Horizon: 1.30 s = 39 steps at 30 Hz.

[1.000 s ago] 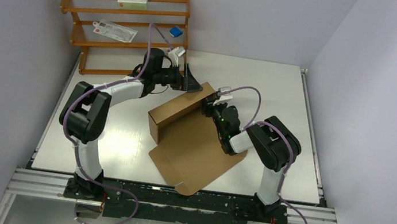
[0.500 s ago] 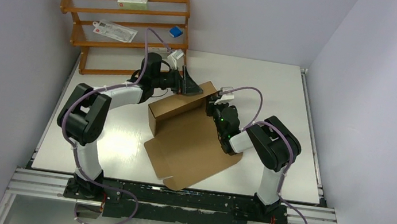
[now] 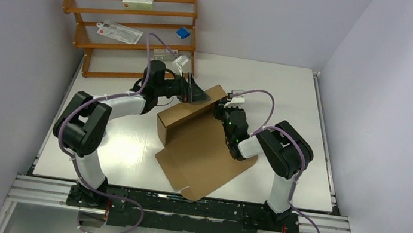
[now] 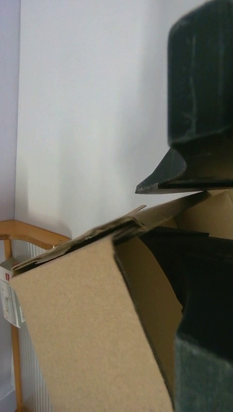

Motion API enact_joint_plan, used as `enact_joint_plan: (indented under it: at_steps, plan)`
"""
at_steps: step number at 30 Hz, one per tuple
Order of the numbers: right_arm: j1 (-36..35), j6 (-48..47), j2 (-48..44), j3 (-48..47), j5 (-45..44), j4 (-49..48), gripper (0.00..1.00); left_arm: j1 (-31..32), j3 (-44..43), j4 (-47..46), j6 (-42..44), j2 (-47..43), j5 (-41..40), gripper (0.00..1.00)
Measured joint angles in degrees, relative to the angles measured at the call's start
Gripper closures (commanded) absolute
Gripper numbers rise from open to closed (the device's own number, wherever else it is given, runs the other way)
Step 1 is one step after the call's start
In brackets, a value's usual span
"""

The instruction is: Fold the paper box

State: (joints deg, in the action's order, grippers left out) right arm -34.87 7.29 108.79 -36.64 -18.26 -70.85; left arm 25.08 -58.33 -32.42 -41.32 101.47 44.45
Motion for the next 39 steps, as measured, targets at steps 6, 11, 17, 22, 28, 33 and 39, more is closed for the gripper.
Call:
enact_joint_plan:
  at_steps: [6,11,17,22,28,33,39]
  plan:
    - [0.3,-0.1,-0.4,0.1,0.3,1.7,0.46,1.0,-2.3,11.7,6.1,-2.7,-2.8,0.06]
    - [0.6,-0.2,-3.9,1.3,0.5,5.0,0.27,1.6,-7.0,24.6,13.2,-6.7,-11.0,0.03]
    - [0.7,0.8,-10.3,3.0,1.1,10.8,0.06,2.0,-10.3,35.0,19.5,-13.7,-22.2,0.04]
    - [0.7,2.6,-16.2,3.2,0.7,19.3,0.0,5.8,-11.6,41.5,23.4,-16.7,-29.9,0.03]
    - [0.7,4.8,-27.4,4.9,-1.8,30.0,0.0,9.8,-11.9,48.3,26.1,-17.6,-36.7,0.03]
    - [1.2,6.8,-36.8,5.6,-2.3,36.6,0.0,11.6,-11.9,50.9,27.1,-19.1,-39.9,0.03]
    - [2.2,8.4,-38.8,1.0,0.5,41.4,0.01,14.1,-11.9,52.4,27.7,-19.3,-40.7,0.03]
